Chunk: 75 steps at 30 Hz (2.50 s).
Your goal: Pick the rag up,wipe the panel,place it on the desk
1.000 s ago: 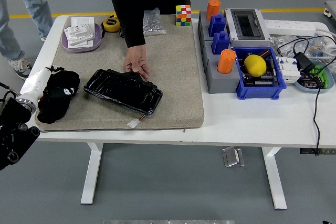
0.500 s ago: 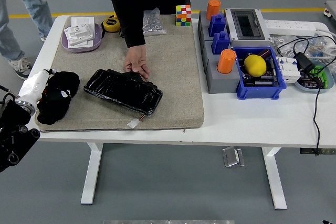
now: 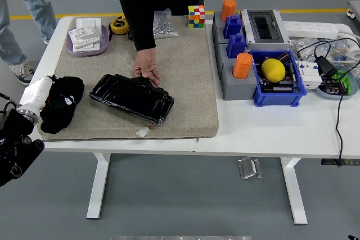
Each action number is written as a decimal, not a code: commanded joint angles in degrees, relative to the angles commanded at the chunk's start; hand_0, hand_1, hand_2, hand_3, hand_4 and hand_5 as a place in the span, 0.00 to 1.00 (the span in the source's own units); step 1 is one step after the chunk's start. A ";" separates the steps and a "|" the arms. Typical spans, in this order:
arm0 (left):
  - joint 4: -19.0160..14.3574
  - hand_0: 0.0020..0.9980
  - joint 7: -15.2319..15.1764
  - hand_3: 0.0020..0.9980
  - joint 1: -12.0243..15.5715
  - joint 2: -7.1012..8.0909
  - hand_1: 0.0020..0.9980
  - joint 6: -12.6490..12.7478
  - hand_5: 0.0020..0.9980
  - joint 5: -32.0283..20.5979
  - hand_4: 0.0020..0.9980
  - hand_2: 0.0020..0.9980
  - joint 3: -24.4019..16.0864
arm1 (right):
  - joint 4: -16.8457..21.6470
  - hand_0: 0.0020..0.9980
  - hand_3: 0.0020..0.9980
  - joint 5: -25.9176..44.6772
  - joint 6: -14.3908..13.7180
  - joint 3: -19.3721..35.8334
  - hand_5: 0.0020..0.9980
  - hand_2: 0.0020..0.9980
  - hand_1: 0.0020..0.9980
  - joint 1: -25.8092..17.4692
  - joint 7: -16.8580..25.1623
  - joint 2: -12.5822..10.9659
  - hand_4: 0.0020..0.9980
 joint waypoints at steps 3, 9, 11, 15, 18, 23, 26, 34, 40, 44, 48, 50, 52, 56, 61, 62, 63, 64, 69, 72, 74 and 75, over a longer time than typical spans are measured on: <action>-0.20 0.27 -0.70 0.50 -0.01 -0.03 0.25 1.22 0.00 -0.49 0.39 0.56 -0.01 | 0.01 0.72 0.58 0.01 -0.01 -0.02 0.54 0.67 0.62 0.02 0.02 0.04 0.97; -0.79 0.25 -2.17 0.42 0.05 0.09 0.24 3.35 0.00 -1.52 0.38 0.52 0.17 | -0.09 0.72 0.58 0.23 0.08 -0.30 0.54 0.67 0.62 0.02 -0.01 0.08 0.97; -0.94 0.25 -2.24 0.42 0.03 0.12 0.24 3.70 0.00 -1.74 0.38 0.52 0.23 | -0.14 0.72 0.58 0.35 0.11 -0.39 0.54 0.67 0.62 0.02 -0.02 0.07 0.97; -1.00 0.23 -1.91 0.37 0.02 0.11 0.23 4.14 0.00 -1.33 0.32 0.50 -0.08 | -0.15 0.72 0.58 0.38 0.13 -0.35 0.54 0.67 0.62 0.05 -0.02 0.12 0.97; -1.18 0.23 -1.80 0.37 -0.01 0.19 0.23 4.11 0.00 -1.15 0.32 0.50 -0.18 | -0.13 0.72 0.58 0.48 0.11 -0.49 0.54 0.67 0.62 0.12 0.00 0.11 0.97; -2.56 0.23 -1.78 0.35 0.03 0.20 0.23 4.14 0.00 -0.10 0.29 0.49 -1.67 | -0.16 0.72 0.58 0.59 0.19 -0.62 0.54 0.67 0.62 0.07 -0.01 0.18 0.97; -5.34 0.23 -1.30 0.35 -0.06 0.51 0.23 3.97 0.00 0.84 0.29 0.49 -2.07 | -0.15 0.72 0.58 0.60 0.20 -0.61 0.54 0.67 0.62 0.06 0.02 0.20 0.97; -11.86 0.23 0.14 0.35 -0.75 -0.04 0.23 3.47 0.00 2.54 0.28 0.49 -0.52 | -0.09 0.72 0.58 0.61 0.25 -0.64 0.54 0.67 0.62 0.16 0.14 0.31 0.97; -10.79 0.23 -0.03 0.35 -2.01 -1.13 0.23 3.56 0.00 1.21 0.28 0.49 3.79 | -0.10 0.72 0.58 0.62 0.30 -0.61 0.54 0.67 0.62 0.12 0.13 0.20 0.97; -10.79 0.23 0.12 0.35 -2.01 -1.40 0.23 3.50 0.00 0.97 0.28 0.49 5.31 | -0.09 0.72 0.58 0.68 0.34 -0.61 0.54 0.67 0.62 0.07 0.09 0.05 0.97; -11.35 0.23 0.26 0.35 -2.34 -1.57 0.23 3.52 0.00 0.63 0.28 0.49 7.12 | -0.18 0.72 0.58 0.74 0.44 -0.76 0.53 0.67 0.62 -0.09 0.05 -0.06 0.97; -11.56 0.23 0.39 0.35 -2.43 -1.69 0.23 3.49 0.00 0.47 0.28 0.49 7.99 | -0.14 0.72 0.58 0.71 0.42 -0.78 0.53 0.67 0.62 -0.06 0.07 -0.08 0.97; -12.07 0.23 0.59 0.36 -2.49 -1.85 0.23 3.37 0.00 0.31 0.28 0.49 9.40 | -0.06 0.72 0.58 0.66 0.37 -0.78 0.53 0.67 0.62 0.00 0.11 -0.10 0.97; -13.38 0.23 0.92 0.36 -2.49 -2.06 0.23 3.14 0.00 0.13 0.28 0.49 11.34 | -0.03 0.72 0.58 0.62 0.40 -0.86 0.53 0.67 0.62 -0.07 0.13 -0.11 0.97; -15.29 0.23 1.32 0.36 -2.61 -2.27 0.23 2.70 0.00 -0.08 0.28 0.49 13.07 | -0.10 0.72 0.58 0.71 0.51 -1.04 0.53 0.67 0.62 -0.20 0.11 -0.28 0.97; -15.75 0.23 1.43 0.36 -2.67 -2.30 0.23 2.60 0.00 0.08 0.28 0.49 13.46 | -0.12 0.72 0.58 0.73 0.53 -1.09 0.53 0.67 0.62 -0.19 0.10 -0.34 0.97; -15.97 0.23 1.47 0.37 -2.69 -2.32 0.23 2.60 0.00 0.13 0.29 0.50 13.64 | -0.12 0.72 0.58 0.75 0.54 -1.11 0.53 0.67 0.62 -0.19 0.10 -0.36 0.97; -16.34 0.23 1.56 0.37 -2.73 -2.37 0.23 2.55 0.00 -0.07 0.29 0.50 13.97 | -0.10 0.72 0.58 0.78 0.55 -1.17 0.53 0.67 0.62 -0.20 0.10 -0.41 0.97; -18.57 0.23 2.22 0.37 -3.25 -2.68 0.23 1.82 0.00 0.31 0.29 0.50 15.75 | -0.18 0.72 0.58 0.82 0.74 -1.42 0.53 0.67 0.62 -0.23 0.06 -0.64 0.97; -18.82 0.23 2.37 0.37 -3.92 -3.16 0.23 1.44 0.00 0.39 0.29 0.50 17.00 | -0.33 0.72 0.58 0.89 0.84 -1.67 0.53 0.67 0.62 -0.20 0.04 -0.73 0.97; -18.94 0.23 2.36 0.37 -4.37 -3.34 0.23 1.20 0.00 0.41 0.29 0.50 18.07 | -0.36 0.72 0.58 0.91 0.84 -1.79 0.53 0.67 0.62 -0.13 0.05 -0.80 0.97; -19.01 0.23 2.38 0.37 -4.51 -3.36 0.22 1.12 0.00 0.34 0.29 0.50 18.51 | -0.36 0.72 0.58 0.95 0.84 -1.84 0.53 0.67 0.62 -0.11 0.05 -0.84 0.97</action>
